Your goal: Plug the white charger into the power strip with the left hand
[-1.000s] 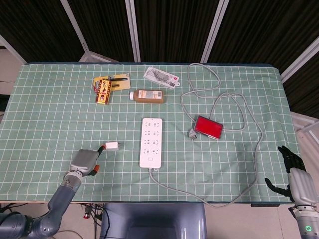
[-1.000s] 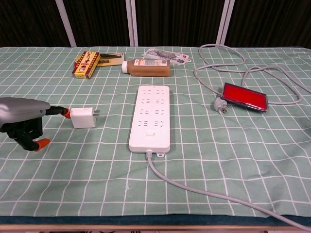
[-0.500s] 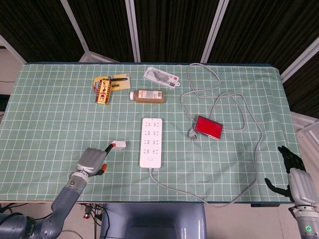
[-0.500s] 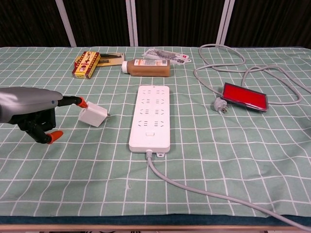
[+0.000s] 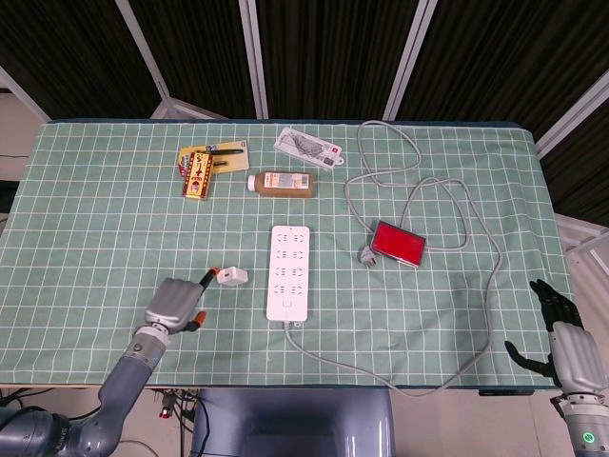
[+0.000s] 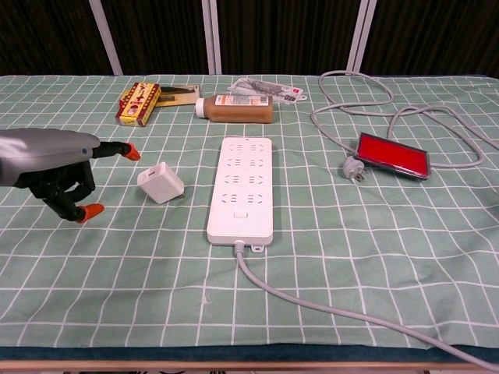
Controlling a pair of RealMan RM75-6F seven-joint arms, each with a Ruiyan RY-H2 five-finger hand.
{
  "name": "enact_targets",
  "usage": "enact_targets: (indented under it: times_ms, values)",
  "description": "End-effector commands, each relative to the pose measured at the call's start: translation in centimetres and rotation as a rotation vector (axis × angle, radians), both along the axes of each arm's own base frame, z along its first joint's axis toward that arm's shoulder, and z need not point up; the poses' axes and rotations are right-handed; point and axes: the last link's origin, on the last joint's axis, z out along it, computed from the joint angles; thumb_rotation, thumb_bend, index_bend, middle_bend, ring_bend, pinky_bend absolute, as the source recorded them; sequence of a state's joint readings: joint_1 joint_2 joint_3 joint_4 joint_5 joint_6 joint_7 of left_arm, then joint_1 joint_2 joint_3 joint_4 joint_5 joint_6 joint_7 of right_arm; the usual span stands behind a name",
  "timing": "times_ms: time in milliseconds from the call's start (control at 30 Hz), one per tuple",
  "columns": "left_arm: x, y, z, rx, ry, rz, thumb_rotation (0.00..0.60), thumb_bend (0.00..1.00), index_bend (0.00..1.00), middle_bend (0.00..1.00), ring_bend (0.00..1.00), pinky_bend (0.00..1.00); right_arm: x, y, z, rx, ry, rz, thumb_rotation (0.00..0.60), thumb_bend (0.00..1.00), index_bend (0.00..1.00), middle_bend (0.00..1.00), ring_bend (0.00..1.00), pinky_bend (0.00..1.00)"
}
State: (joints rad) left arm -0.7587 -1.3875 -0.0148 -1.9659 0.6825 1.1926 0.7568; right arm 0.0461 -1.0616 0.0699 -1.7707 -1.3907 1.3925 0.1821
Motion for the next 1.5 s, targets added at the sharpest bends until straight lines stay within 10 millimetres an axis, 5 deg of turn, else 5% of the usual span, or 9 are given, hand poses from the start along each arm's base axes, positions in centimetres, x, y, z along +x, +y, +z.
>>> enact_targets:
  times_ms: [33, 133, 267, 567, 1500]
  values:
    - [-0.1, 0.2, 0.5, 0.062, -0.022, 0.0, 0.6, 0.2, 0.09, 0.36, 0.78, 0.9, 0.0, 0.0, 0.0, 0.001, -0.002, -0.002, 0.6, 0.34, 0.0, 0.0, 0.0, 0.0]
    - [-0.2, 0.4, 0.6, 0.106, -0.037, 0.002, 0.6, 0.19, 0.09, 0.2, 0.78, 0.9, 0.0, 0.0, 0.0, 0.004, -0.003, -0.003, 0.6, 0.34, 0.0, 0.0, 0.0, 0.0]
    - [-0.3, 0.9, 0.6, 0.14, -0.058, 0.019, 0.6, 0.19, 0.09, 0.14, 0.78, 0.9, 0.0, 0.0, 0.0, 0.006, -0.006, -0.007, 0.6, 0.34, 0.0, 0.0, 0.0, 0.0]
    - [0.0, 2.2, -0.9, 0.118, -0.088, 0.101, 0.6, 0.32, 0.11, 0.14, 0.79, 0.9, -0.1, 0.0, 0.0, 0.011, -0.02, -0.016, 0.6, 0.34, 0.0, 0.0, 0.0, 0.0]
    - [2.6, 5.0, -5.2, 0.082, -0.084, 0.113, 0.6, 0.36, 0.25, 0.29, 0.8, 0.91, -0.1, -0.2, 0.1, 0.016, -0.063, -0.039, 0.6, 0.34, 0.0, 0.0, 0.0, 0.0]
